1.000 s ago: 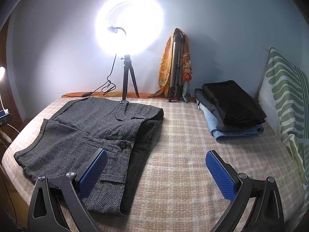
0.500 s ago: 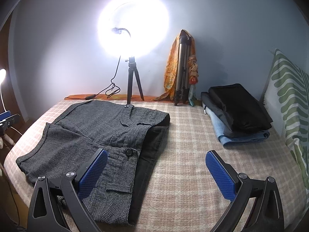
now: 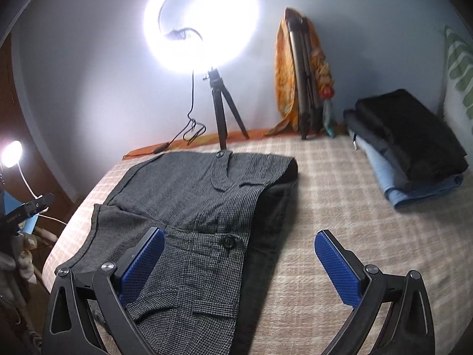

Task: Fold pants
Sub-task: 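Move both open grippers down to the trouser leg hem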

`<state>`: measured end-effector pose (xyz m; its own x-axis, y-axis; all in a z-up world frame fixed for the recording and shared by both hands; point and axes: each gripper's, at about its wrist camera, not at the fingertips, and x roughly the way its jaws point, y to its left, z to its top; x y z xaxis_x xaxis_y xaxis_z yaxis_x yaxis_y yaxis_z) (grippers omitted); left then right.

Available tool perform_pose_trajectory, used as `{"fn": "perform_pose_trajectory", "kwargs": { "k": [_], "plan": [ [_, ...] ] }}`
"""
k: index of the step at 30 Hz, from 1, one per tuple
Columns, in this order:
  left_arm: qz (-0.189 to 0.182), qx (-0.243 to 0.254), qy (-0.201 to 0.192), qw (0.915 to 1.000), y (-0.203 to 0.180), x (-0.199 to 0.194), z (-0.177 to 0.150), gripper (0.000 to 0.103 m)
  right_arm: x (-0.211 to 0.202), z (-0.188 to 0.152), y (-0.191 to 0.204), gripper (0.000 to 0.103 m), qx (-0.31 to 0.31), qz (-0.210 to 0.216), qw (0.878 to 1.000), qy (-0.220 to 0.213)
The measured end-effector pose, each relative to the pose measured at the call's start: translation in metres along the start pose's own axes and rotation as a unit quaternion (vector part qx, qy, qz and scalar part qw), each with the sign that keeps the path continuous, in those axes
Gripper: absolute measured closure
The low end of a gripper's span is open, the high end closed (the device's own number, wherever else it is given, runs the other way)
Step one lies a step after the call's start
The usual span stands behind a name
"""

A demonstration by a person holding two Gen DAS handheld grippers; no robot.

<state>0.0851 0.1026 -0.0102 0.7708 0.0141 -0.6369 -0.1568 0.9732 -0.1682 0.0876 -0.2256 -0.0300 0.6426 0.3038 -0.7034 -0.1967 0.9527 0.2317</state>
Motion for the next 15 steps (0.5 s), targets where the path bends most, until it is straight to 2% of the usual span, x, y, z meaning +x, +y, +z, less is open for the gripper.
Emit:
{"fn": "perform_pose_trajectory", "kwargs": {
  "k": [3, 8, 15],
  "plan": [
    [0.006, -0.012, 0.015, 0.9998, 0.013, 0.008, -0.003, 0.005, 0.009, -0.005, 0.002, 0.000, -0.012, -0.002, 1.000, 0.016],
    [0.018, -0.021, 0.023, 0.9993, 0.026, 0.012, -0.007, 0.005, 0.012, -0.016, 0.008, 0.000, -0.036, 0.022, 0.999, 0.033],
    [0.024, 0.004, 0.055, 0.9982, 0.039, 0.007, -0.024, 0.005, 0.009, -0.046, 0.041, 0.007, -0.157, 0.064, 0.984, 0.051]
  ]
}}
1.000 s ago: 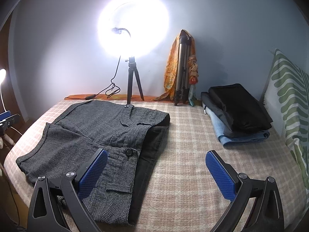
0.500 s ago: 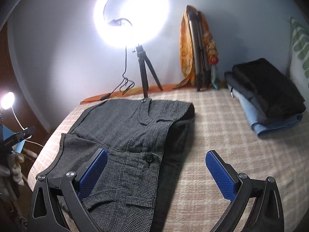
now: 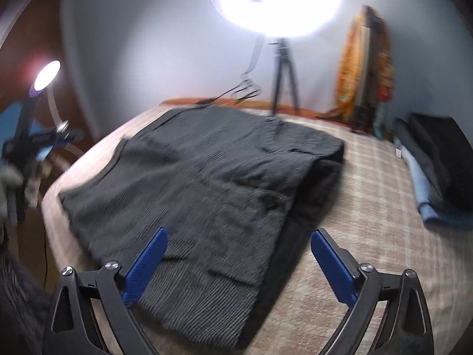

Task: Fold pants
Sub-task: 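Move both open grippers down to the trouser leg hem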

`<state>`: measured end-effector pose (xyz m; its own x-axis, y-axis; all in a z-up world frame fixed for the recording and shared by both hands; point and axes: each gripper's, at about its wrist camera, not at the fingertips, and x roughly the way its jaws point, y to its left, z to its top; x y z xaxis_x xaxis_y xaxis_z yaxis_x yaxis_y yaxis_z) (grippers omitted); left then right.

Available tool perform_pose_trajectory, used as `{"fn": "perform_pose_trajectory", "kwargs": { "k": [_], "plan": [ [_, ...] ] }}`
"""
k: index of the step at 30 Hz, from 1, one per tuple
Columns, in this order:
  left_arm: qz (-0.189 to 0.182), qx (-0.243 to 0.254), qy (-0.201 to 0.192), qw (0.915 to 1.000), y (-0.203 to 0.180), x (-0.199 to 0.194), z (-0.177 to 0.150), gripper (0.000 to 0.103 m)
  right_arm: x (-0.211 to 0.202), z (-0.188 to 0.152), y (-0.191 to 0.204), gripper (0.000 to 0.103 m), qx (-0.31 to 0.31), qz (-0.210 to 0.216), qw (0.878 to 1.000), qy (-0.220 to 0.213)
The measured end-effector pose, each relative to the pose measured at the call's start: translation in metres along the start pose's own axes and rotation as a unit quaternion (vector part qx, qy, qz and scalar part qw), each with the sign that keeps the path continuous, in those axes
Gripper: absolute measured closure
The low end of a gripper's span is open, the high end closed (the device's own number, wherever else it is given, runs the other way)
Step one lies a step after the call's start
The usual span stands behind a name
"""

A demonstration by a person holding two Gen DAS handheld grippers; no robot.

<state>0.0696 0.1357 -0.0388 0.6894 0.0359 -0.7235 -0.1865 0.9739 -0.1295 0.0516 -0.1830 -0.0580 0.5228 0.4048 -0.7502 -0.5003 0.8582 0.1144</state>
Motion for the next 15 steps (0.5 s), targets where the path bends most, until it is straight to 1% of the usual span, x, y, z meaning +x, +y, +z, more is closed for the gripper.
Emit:
{"fn": "perform_pose_trajectory", "kwargs": {
  "k": [3, 5, 7, 9, 11, 13, 15],
  "plan": [
    [-0.009, 0.011, 0.024, 0.9996, 0.006, -0.004, -0.017, 0.006, -0.005, -0.010, 0.017, 0.009, -0.043, 0.020, 0.999, 0.001],
    [-0.014, 0.025, 0.043, 0.9987, 0.009, -0.007, -0.031, 0.010, -0.010, -0.018, 0.029, 0.009, -0.074, 0.041, 0.996, -0.001],
    [-0.013, 0.040, 0.055, 0.9976, 0.012, -0.010, -0.044, 0.013, -0.013, -0.026, 0.039, 0.009, -0.103, 0.048, 0.993, -0.001],
    [-0.017, 0.049, 0.068, 0.9964, 0.017, -0.013, -0.057, 0.013, -0.016, -0.036, 0.051, 0.009, -0.134, 0.051, 0.990, 0.001],
    [-0.024, 0.045, 0.076, 0.9958, 0.022, -0.014, -0.065, 0.013, -0.015, -0.044, 0.058, 0.009, -0.152, 0.050, 0.987, 0.008],
    [-0.045, 0.035, 0.077, 0.9954, 0.024, -0.016, -0.072, 0.014, -0.013, -0.050, 0.064, 0.010, -0.169, 0.047, 0.984, 0.014],
    [-0.057, 0.032, 0.077, 0.9949, 0.024, -0.015, -0.075, 0.015, -0.012, -0.056, 0.068, 0.011, -0.186, 0.038, 0.982, 0.016]
  ]
}}
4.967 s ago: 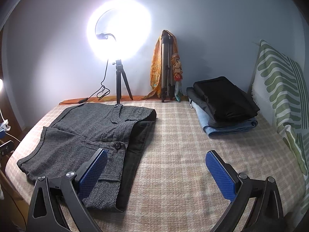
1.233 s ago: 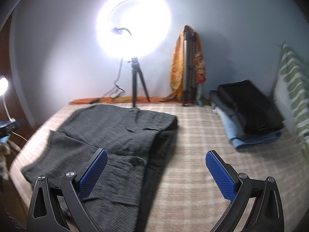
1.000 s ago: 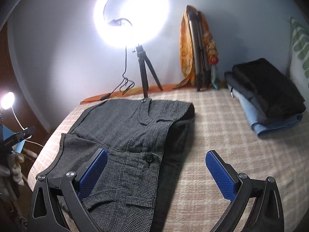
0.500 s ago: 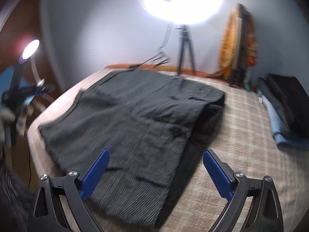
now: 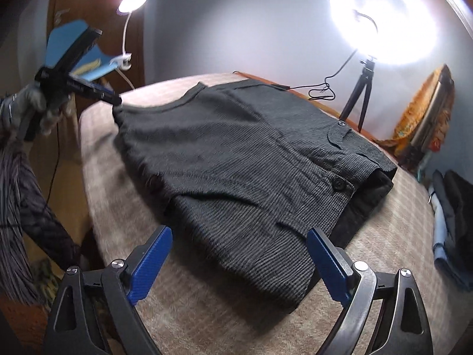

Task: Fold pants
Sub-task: 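Move both open grippers down to the trouser leg hem, then close both grippers on the trouser leg hem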

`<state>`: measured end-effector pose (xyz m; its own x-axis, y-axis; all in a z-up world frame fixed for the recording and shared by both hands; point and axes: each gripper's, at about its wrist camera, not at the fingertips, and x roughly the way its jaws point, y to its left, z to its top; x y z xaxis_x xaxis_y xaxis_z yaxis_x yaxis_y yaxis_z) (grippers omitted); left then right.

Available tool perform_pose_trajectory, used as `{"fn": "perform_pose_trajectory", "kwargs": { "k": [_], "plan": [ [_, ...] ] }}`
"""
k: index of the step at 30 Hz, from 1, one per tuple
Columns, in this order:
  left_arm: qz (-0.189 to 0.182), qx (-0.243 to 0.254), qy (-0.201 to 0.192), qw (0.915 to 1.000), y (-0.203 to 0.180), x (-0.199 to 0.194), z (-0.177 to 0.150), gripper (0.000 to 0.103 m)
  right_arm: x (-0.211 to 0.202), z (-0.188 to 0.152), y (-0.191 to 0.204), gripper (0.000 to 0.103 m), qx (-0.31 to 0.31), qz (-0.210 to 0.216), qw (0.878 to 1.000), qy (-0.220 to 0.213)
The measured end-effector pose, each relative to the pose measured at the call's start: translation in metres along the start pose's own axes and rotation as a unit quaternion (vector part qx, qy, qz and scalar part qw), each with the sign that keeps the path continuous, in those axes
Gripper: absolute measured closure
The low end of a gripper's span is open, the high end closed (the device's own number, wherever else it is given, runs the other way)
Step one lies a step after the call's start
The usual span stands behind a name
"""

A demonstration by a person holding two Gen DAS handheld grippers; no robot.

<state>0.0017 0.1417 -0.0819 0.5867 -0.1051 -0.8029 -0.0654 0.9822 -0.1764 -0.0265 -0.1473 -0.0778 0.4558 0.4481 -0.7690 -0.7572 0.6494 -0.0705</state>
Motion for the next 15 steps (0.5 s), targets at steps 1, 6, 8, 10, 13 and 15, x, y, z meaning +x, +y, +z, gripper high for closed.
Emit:
{"fn": "perform_pose_trajectory", "kwargs": {
  "k": [1, 6, 8, 10, 13, 15],
  "plan": [
    [-0.001, 0.002, 0.001, 1.0000, -0.001, 0.001, -0.002, 0.018, 0.001, -0.001, 0.002, 0.013, -0.007, -0.005, 1.000, 0.002],
    [-0.006, 0.031, 0.012, 0.9994, -0.014, 0.011, -0.006, 0.032, 0.005, -0.007, 0.007, 0.014, -0.025, -0.030, 0.999, 0.009],
    [-0.014, 0.042, 0.019, 0.9988, -0.020, 0.014, -0.008, 0.037, 0.006, -0.008, 0.007, 0.014, -0.025, -0.035, 0.999, 0.008],
    [-0.004, 0.058, 0.020, 0.9981, -0.026, 0.017, -0.010, 0.037, 0.008, -0.009, 0.008, 0.014, -0.028, -0.042, 0.999, 0.007],
    [0.007, 0.072, 0.019, 0.9972, -0.028, 0.020, -0.012, 0.040, 0.012, -0.010, 0.010, 0.016, -0.040, -0.062, 0.997, 0.010],
    [0.013, 0.073, 0.022, 0.9970, -0.027, 0.022, -0.011, 0.044, 0.017, -0.011, 0.011, 0.019, -0.051, -0.086, 0.995, 0.016]
  ]
}}
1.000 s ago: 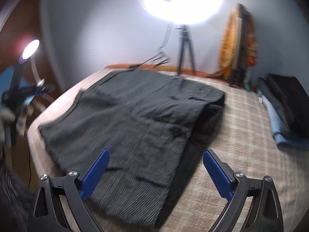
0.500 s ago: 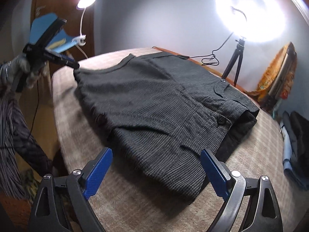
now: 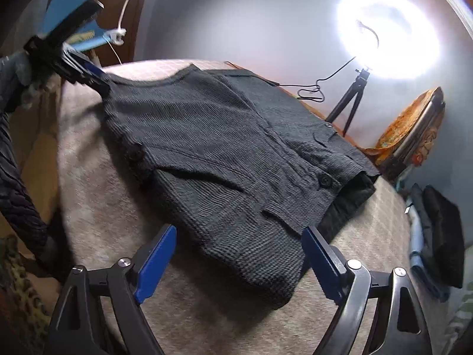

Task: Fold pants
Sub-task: 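Close both grippers on the trouser leg hem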

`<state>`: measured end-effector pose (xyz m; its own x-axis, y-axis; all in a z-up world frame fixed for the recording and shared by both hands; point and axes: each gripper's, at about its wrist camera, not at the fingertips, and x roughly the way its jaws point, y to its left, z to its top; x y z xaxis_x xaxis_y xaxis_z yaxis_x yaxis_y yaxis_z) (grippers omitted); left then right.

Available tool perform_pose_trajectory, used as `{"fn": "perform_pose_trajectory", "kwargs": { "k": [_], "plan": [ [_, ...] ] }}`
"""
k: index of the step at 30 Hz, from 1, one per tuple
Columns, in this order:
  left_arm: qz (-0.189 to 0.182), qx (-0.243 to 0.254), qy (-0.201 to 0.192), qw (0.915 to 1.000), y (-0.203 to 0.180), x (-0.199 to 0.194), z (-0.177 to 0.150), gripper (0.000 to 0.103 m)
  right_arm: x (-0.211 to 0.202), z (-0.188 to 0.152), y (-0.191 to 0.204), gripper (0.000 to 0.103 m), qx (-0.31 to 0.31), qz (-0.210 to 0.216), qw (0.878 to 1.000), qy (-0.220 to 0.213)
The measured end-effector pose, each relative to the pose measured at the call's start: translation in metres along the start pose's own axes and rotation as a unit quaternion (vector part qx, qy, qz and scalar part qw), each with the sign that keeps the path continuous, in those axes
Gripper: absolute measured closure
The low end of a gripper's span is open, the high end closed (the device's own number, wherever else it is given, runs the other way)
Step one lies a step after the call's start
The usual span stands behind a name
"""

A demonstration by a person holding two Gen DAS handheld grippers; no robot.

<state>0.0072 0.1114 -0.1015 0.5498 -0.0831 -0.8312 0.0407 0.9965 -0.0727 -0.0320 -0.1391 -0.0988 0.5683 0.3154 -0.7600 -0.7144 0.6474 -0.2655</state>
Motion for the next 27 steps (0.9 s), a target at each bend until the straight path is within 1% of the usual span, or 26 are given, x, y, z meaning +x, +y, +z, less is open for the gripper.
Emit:
{"fn": "perform_pose_trajectory", "kwargs": {
  "k": [1, 2, 3, 4, 5, 6, 7, 8, 10, 11, 13, 15, 19, 21, 23, 25, 27],
  "plan": [
    [0.005, -0.001, 0.003, 1.0000, 0.001, 0.002, 0.000, 0.048, 0.002, 0.000, 0.001, 0.020, -0.004, -0.006, 1.000, 0.001],
    [0.008, -0.004, 0.005, 1.0000, 0.002, 0.003, 0.001, 0.050, 0.003, 0.001, 0.003, 0.021, -0.008, -0.009, 1.000, 0.001],
    [0.010, -0.008, 0.004, 0.9999, 0.003, 0.004, 0.002, 0.056, 0.004, 0.002, 0.004, 0.024, -0.013, -0.013, 1.000, 0.000],
    [0.014, -0.009, 0.000, 0.9999, 0.003, 0.003, 0.004, 0.065, 0.004, 0.004, 0.007, 0.028, -0.020, -0.018, 1.000, -0.001],
    [0.015, -0.011, -0.005, 0.9998, 0.005, 0.001, 0.005, 0.069, 0.005, 0.005, 0.009, 0.030, -0.029, -0.021, 0.999, -0.002],
    [0.011, -0.014, -0.010, 0.9998, 0.007, 0.000, 0.007, 0.074, 0.006, 0.007, 0.012, 0.036, -0.041, -0.027, 0.999, -0.003],
    [0.002, -0.022, -0.015, 0.9996, 0.009, -0.002, 0.008, 0.075, 0.006, 0.009, 0.014, 0.044, -0.047, -0.029, 0.998, -0.003],
    [-0.004, -0.028, -0.017, 0.9995, 0.010, -0.002, 0.009, 0.076, 0.007, 0.010, 0.014, 0.048, -0.051, -0.028, 0.998, -0.003],
    [-0.011, -0.039, -0.022, 0.9990, 0.012, -0.003, 0.012, 0.076, 0.008, 0.013, 0.015, 0.068, -0.051, -0.016, 0.999, 0.000],
    [-0.017, -0.045, -0.026, 0.9985, 0.014, -0.004, 0.014, 0.076, 0.008, 0.014, 0.013, 0.070, -0.048, -0.008, 0.999, 0.000],
    [-0.032, -0.057, -0.039, 0.9971, 0.016, -0.009, 0.019, 0.076, 0.006, 0.017, 0.013, 0.079, -0.045, -0.007, 0.999, -0.004],
    [-0.039, -0.063, -0.051, 0.9960, 0.016, -0.012, 0.023, 0.077, 0.002, 0.021, 0.011, 0.084, -0.039, -0.006, 0.999, -0.012],
    [-0.057, -0.075, -0.067, 0.9933, 0.016, -0.016, 0.031, 0.078, -0.007, 0.030, 0.002, 0.089, -0.013, -0.006, 0.999, -0.031],
    [-0.061, -0.081, -0.077, 0.9918, 0.017, -0.018, 0.035, 0.079, -0.012, 0.036, -0.007, 0.089, 0.005, -0.004, 0.999, -0.040],
    [-0.075, -0.090, -0.095, 0.9886, 0.018, -0.023, 0.041, 0.081, -0.016, 0.043, -0.015, 0.091, 0.022, -0.003, 0.998, -0.051],
    [-0.086, -0.097, -0.112, 0.9852, 0.020, -0.027, 0.050, 0.082, -0.018, 0.051, -0.021, 0.092, 0.030, -0.009, 0.998, -0.058],
    [-0.094, -0.098, -0.122, 0.9833, 0.020, -0.028, 0.060, 0.082, -0.020, 0.058, -0.029, 0.092, 0.043, -0.012, 0.997, -0.067]
  ]
}}
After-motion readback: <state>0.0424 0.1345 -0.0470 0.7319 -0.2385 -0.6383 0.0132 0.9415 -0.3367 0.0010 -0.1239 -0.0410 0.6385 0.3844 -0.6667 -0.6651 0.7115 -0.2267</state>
